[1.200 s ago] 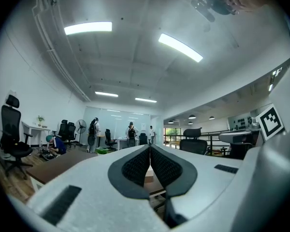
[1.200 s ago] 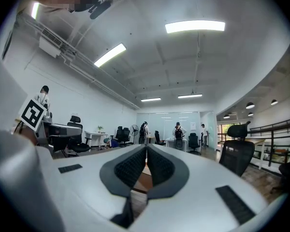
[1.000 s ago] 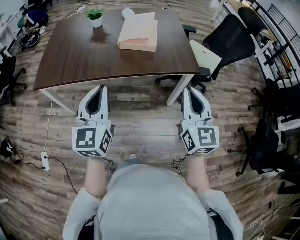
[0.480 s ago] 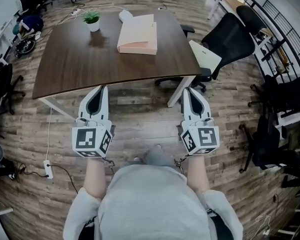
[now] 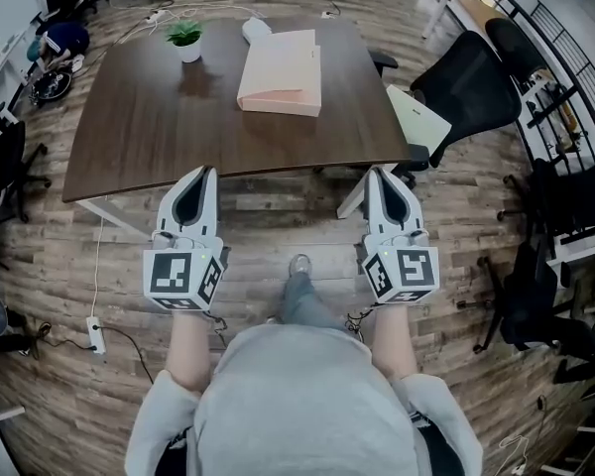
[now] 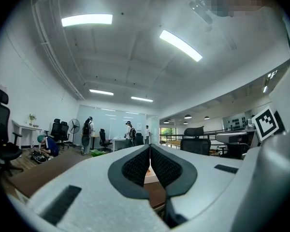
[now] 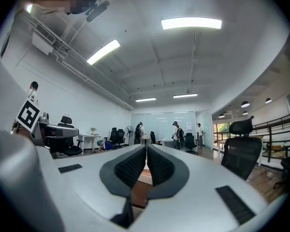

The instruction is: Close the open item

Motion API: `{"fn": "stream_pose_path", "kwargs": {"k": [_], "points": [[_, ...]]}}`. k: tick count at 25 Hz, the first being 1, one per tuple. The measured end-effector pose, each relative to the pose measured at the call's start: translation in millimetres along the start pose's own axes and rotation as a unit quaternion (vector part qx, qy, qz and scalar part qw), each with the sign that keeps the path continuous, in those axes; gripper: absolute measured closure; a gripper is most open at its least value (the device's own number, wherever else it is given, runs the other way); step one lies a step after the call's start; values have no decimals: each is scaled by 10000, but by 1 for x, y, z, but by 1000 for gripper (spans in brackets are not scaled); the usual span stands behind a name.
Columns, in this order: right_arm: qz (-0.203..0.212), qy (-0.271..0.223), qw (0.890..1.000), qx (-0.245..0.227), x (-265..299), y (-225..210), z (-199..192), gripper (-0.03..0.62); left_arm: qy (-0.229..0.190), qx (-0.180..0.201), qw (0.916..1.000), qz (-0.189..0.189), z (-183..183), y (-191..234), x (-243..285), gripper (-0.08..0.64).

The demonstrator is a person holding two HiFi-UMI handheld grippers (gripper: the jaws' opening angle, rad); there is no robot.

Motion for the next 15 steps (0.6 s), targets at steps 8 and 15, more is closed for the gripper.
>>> {"fn": "stream_pose_path", "kwargs": {"k": [8,15], "points": [[218,-69,9997,65,69,-29,-16,578,-10,30,9998,174,-15,17,60,549],[434,-136,9989,99,125,-62,-27,578,-54,82,9992,390,-25,22,113,549]]}}
Point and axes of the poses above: the fingertips, and each gripper's own axes: x forward along the fingers, y to its left, z out of its top, the point moved 8 cm from there along -x, backward along the fingers, and after that the axes turned 14 degrees about -y, right-handed, at the moved point
